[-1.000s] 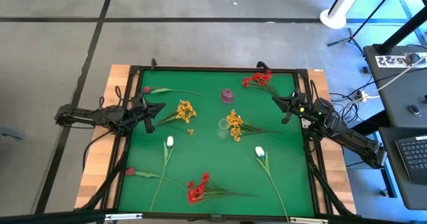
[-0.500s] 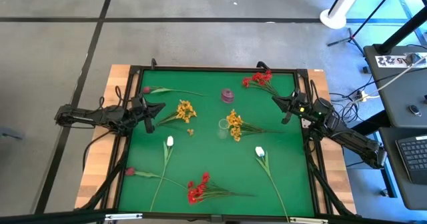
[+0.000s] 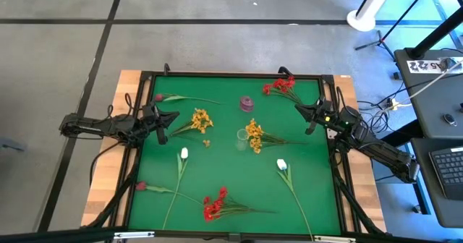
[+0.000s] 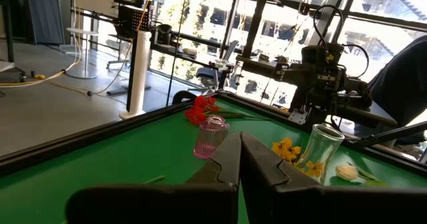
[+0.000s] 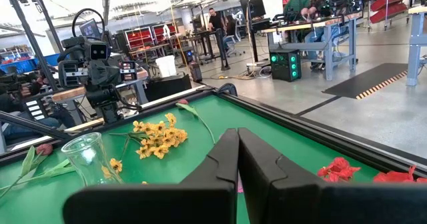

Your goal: Sort flowers into vase by color

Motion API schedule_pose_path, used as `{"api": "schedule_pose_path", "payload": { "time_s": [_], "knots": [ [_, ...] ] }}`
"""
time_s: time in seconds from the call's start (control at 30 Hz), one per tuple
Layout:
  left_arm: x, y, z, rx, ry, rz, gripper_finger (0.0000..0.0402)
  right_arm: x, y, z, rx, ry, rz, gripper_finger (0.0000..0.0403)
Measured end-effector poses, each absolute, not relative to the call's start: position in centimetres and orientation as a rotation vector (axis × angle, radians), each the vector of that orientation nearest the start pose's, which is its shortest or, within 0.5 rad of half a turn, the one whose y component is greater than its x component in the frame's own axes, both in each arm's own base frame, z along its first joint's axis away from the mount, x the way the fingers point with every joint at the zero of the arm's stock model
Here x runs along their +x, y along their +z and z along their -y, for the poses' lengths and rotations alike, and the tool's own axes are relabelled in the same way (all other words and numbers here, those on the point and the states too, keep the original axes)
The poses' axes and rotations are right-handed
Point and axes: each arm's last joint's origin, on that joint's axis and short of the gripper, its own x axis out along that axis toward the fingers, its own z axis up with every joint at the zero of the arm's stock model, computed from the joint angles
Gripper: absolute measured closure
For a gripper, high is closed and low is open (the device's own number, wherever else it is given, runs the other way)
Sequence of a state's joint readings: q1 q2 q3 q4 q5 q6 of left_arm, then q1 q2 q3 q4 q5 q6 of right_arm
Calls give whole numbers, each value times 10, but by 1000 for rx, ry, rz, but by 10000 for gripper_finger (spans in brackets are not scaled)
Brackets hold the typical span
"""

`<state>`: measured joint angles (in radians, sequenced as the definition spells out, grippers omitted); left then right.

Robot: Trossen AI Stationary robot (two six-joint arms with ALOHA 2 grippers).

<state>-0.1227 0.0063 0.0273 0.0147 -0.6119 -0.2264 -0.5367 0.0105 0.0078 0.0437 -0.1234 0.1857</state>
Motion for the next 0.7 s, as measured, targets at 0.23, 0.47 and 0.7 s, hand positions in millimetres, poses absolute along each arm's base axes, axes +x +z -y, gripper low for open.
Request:
{"api": "schedule_pose_path", "payload": {
  "time_s": [0.23,0.47,0.7],
  "knots": [
    [92,174,-5,-235,483,89,401,86,170,47,168,-408,81,393],
    [92,174,-5,-235,483,89,401,86,170,47,168,-407,83,393],
    [92,174,-5,-235,483,89,401,86,170,47,167,-407,85,393]
  ]
}}
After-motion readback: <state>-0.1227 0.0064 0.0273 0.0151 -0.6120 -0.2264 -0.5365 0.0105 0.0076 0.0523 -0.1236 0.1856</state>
